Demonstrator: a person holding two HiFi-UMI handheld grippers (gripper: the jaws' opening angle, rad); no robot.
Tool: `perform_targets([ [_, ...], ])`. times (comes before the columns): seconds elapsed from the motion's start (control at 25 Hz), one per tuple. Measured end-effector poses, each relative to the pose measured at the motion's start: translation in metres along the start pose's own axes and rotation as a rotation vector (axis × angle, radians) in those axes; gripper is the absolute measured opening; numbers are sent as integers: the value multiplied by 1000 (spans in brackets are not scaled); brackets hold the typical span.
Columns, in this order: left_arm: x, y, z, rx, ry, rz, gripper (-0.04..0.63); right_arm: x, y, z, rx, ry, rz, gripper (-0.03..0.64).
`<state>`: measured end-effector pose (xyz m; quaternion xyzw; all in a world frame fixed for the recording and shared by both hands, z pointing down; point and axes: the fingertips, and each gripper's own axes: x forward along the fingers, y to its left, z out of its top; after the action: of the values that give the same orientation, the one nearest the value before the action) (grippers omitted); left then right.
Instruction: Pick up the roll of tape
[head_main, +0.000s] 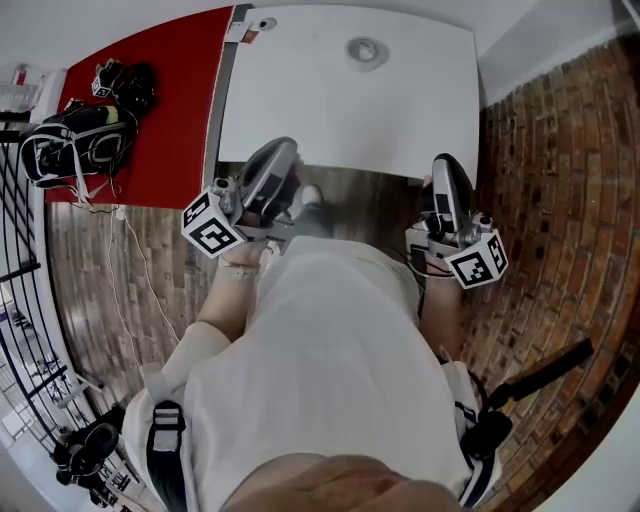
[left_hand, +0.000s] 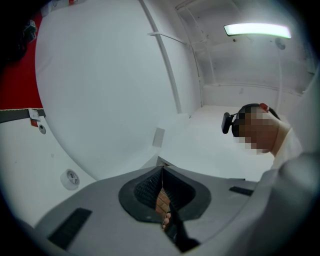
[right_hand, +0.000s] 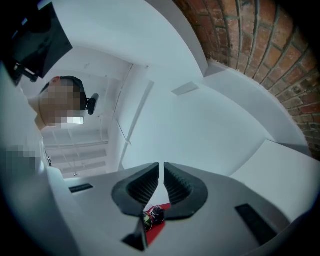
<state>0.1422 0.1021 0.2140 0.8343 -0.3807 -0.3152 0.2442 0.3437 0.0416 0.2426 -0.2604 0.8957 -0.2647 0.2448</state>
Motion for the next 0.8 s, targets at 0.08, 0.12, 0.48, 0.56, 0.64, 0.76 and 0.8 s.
perform_targets([
  [0.08, 3, 14, 9, -14, 6, -5, 9, 13, -1, -3, -8, 6, -15, 46],
  [0.12, 5, 21, 14, -21, 8, -8, 9, 18, -2, -5, -15, 10, -25, 46],
  [0.48, 6, 84, 52, -90, 28, -38, 9, 69, -13, -23, -72, 34, -115, 46],
  [0.56, 5, 97, 62, -104, 28, -41, 9, 81, -14, -27, -89, 40, -131, 46],
  [0.64, 3, 110, 70, -117, 29, -44, 9, 93, -15, -29, -102, 45, -145, 46],
  [0.76, 3, 128, 83, -131, 31, -50, 9, 110, -18, -32, -118, 49, -160, 46],
  [0.8, 2, 134, 87, -135, 32, -51, 9, 116, -20, -32, -123, 50, -165, 46],
])
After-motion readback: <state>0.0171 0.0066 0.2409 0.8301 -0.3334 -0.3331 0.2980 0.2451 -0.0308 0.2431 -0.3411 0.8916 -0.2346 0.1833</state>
